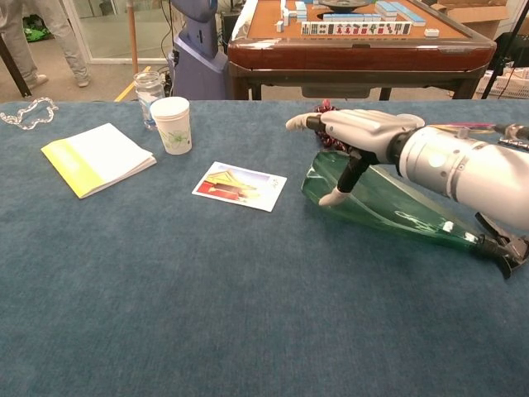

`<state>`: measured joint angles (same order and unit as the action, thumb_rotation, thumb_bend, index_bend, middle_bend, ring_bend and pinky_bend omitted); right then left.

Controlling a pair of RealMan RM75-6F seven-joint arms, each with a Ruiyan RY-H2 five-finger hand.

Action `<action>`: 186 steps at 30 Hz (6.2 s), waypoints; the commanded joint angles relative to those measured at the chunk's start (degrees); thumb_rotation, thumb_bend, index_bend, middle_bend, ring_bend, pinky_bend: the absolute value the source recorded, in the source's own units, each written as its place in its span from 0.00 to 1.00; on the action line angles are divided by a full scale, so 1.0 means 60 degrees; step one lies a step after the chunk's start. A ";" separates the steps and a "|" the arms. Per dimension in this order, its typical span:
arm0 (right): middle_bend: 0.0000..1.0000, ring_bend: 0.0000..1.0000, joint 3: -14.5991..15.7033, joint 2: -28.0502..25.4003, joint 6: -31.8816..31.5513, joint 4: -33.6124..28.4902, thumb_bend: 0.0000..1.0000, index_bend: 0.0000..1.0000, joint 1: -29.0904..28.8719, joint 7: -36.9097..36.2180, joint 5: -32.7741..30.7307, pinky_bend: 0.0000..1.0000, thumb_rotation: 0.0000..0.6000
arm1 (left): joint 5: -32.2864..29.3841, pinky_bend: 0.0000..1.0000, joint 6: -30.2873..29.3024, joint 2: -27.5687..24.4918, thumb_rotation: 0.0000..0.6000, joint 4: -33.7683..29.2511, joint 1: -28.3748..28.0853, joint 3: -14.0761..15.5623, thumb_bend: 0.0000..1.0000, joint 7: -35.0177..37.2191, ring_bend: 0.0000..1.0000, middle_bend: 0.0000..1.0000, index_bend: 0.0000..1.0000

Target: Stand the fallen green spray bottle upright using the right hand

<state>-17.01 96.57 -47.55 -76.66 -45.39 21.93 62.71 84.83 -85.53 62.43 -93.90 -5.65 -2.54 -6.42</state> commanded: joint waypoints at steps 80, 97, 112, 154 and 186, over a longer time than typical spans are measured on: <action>0.00 0.00 0.2734 -0.0087 -0.4523 0.3491 0.00 0.00 0.0979 -0.3504 0.6280 0.00 1.00 | 0.0156 0.17 0.0011 -0.0113 1.00 -0.0359 0.0069 0.0093 0.36 -0.0424 0.24 0.26 0.32; 0.21 0.07 0.1652 -0.0875 -0.1342 0.0412 0.54 0.18 -0.0383 -0.1704 0.4482 0.00 1.00 | 0.0203 0.17 -0.0108 -0.0095 1.00 -0.0202 0.0204 0.0160 0.36 -0.0195 0.24 0.26 0.32; 0.21 0.09 0.1564 -0.0537 -0.0165 0.1097 0.55 0.19 -0.0805 -0.0943 0.3449 0.00 1.00 | 0.0168 0.17 -0.0162 -0.0067 1.00 -0.0019 0.0315 0.0182 0.36 -0.0003 0.24 0.26 0.32; 0.19 0.09 0.3530 -0.3783 -0.2368 -0.0199 0.01 0.21 -0.0148 -0.2500 0.7352 0.00 1.00 | 0.0216 0.16 0.0037 -0.0052 1.00 -0.0207 0.0189 0.0163 0.36 -0.0258 0.24 0.26 0.32; 0.18 0.08 0.4867 -0.1641 -0.3348 0.3912 0.00 0.25 -0.0891 -0.3538 0.9561 0.00 1.00 | 0.0091 0.16 -0.0195 -0.0086 1.00 -0.0424 0.0421 0.0196 0.36 -0.0549 0.24 0.26 0.32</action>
<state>12.07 86.35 -67.44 -53.58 -50.63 0.94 120.12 85.39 -86.71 61.91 -96.46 -3.14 -1.36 -9.72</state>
